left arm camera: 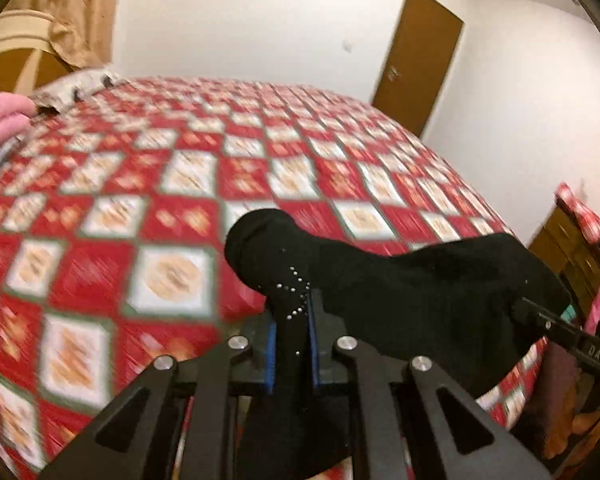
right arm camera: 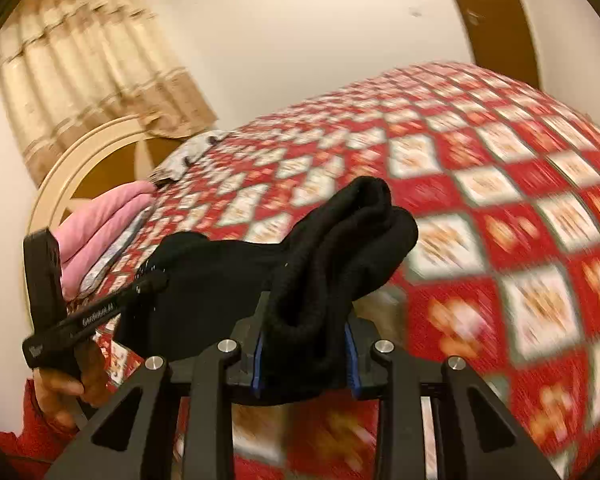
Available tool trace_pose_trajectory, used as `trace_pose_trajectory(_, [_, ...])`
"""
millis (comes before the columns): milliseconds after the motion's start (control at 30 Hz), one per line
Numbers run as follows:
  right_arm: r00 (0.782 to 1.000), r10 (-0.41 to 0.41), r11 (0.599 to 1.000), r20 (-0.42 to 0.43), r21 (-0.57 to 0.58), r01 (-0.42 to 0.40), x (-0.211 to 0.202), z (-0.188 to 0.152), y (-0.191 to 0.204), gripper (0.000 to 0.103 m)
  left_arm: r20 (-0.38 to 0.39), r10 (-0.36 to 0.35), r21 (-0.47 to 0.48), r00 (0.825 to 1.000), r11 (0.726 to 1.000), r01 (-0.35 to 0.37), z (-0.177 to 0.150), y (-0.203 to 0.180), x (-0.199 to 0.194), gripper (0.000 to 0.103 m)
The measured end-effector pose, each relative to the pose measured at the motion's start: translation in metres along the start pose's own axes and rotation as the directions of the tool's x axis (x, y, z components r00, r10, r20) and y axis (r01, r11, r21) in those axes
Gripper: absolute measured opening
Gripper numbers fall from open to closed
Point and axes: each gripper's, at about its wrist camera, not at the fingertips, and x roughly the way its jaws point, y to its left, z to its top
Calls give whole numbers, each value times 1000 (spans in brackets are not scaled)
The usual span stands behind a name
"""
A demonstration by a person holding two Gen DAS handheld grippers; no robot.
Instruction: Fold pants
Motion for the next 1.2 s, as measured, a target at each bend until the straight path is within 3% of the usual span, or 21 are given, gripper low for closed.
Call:
trace_pose_trajectory(233, [988, 146, 988, 43, -54, -143, 92, 56, 57, 32, 111, 172, -7, 979, 985, -173, 62, 78, -10, 13])
trace_pose_trajectory(367, [988, 151, 988, 26, -44, -149, 163, 64, 64, 32, 152, 246, 27, 957, 967, -253, 76, 116, 9, 13])
trace_pose_trajectory(467, [993, 103, 995, -57, -14, -104, 222, 55, 56, 32, 121, 278, 39, 953, 958, -284, 68, 142, 42, 13])
trace_pose_trajectory(567, [989, 48, 999, -138, 22, -46, 261, 35, 44, 34, 34, 316, 39, 948, 948, -317, 49, 161, 79, 13])
trace_pose_trajectory(633, [986, 88, 993, -138, 86, -77, 263, 35, 34, 39, -1, 327, 38, 945, 944, -327, 36, 169, 93, 17])
trace_pose_trajectory(700, [985, 76, 992, -152, 108, -60, 265, 38, 28, 61, -19, 334, 40, 943, 942, -333, 28, 173, 99, 24])
trace_pose_trajectory(767, [983, 91, 991, -160, 115, -73, 263, 38, 25, 61, -20, 335, 23, 942, 942, -335, 29, 175, 97, 30])
trace_pose_trajectory(800, [983, 88, 990, -164, 125, -67, 260, 38, 24, 61, -20, 348, 24, 937, 938, -347, 30, 175, 96, 44])
trace_pose_trajectory(833, [983, 81, 989, -167, 138, -58, 257, 38, 23, 61, -21, 382, 31, 924, 924, -382, 30, 176, 96, 67])
trace_pose_trajectory(900, [986, 68, 980, -149, 195, -38, 242, 37, 17, 63, -27, 466, 37, 884, 884, -465, 32, 184, 93, 94])
trace_pose_trajectory(933, [993, 53, 974, -109, 226, -28, 226, 36, 17, 63, -30, 494, 25, 869, 869, -493, 32, 189, 86, 96])
trace_pose_trajectory(1000, [1000, 12, 967, -19, 254, -7, 196, 32, 20, 63, -37, 508, -3, 861, 861, -508, 30, 195, 71, 96])
trace_pose_trajectory(1067, [997, -31, 965, 75, 262, 10, 160, 25, 31, 64, -47, 547, -19, 836, 836, -548, 26, 194, 58, 96])
trace_pose_trajectory(1133, [993, -45, 968, 110, 252, 16, 139, 17, 45, 65, -41, 579, -7, 814, 814, -580, 20, 188, 44, 96])
trace_pose_trajectory(1200, [992, -43, 975, 120, 222, 15, 124, 11, 60, 65, -22, 583, 0, 812, 812, -584, 13, 178, 28, 96])
